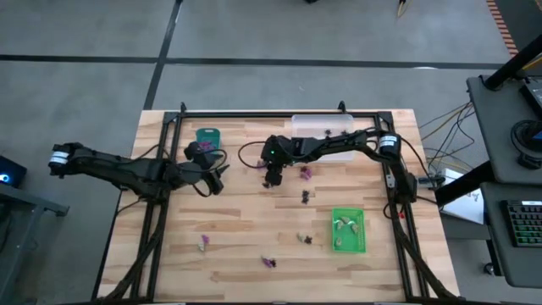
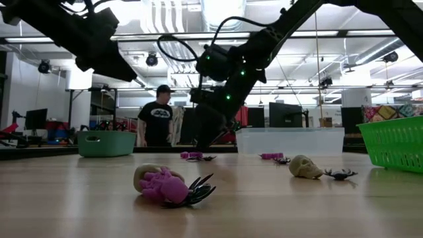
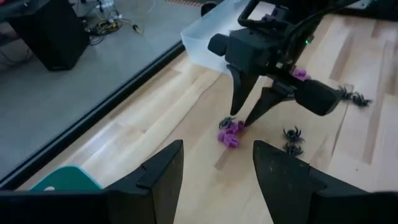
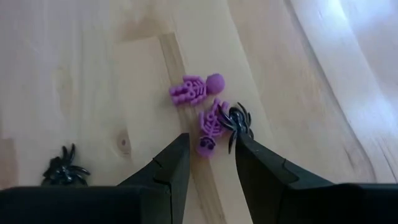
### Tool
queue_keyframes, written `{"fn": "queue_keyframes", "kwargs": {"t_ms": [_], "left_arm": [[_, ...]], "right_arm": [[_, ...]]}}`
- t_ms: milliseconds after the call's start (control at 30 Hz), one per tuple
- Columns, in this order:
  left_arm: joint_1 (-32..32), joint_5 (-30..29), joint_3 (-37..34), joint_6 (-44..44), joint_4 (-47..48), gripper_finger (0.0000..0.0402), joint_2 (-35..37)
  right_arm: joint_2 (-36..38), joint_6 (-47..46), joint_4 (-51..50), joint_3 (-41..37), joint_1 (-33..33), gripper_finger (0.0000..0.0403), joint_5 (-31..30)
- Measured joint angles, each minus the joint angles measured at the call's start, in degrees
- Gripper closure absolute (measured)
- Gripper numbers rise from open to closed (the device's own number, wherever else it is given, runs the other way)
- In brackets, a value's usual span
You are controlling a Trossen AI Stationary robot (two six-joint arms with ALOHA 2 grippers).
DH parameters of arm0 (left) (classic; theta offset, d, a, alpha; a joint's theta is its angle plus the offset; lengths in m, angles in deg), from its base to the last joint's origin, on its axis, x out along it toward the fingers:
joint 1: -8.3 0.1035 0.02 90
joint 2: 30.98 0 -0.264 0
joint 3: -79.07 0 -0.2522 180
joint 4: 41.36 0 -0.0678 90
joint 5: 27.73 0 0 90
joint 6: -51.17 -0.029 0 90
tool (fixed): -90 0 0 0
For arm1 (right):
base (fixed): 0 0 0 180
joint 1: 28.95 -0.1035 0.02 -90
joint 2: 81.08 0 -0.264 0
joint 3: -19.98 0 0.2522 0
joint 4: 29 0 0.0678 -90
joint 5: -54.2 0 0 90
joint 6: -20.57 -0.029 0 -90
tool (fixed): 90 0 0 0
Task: Sort Halloween decoration
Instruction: Put the purple skeleton toy into the blue bin
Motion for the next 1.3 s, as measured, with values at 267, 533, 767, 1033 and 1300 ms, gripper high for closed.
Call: {"fn": "queue_keyframes", "kwargs": {"t_ms": [267,533,767,1033,1300], "left_arm": [[0.0,0.0,-2.7,-0.4,-4.2,0.0224,0.2],[0.0,0.0,-2.9,1.0,-4.9,0.0224,-0.5],[0.0,0.1,-2.8,-0.7,-8.1,0.0224,-0.6],[0.0,0.1,-2.8,-0.3,-10.1,0.0224,-0.7],[0.0,0.2,-2.8,-0.2,-12.9,0.0224,-1.3]], "right_arm": [[0.2,0.6,0.4,-0.1,-0.8,0.0256,0.1],[0.0,-1.6,1.5,-0.4,-0.9,0.0248,-1.2],[-3.0,-1.9,2.8,-0.5,-0.9,0.0246,-3.1],[-3.6,-2.5,3.4,-0.4,-1.0,0.0282,-2.9],[-2.3,-3.0,2.5,-0.6,-1.0,0.0374,-1.4]]}}
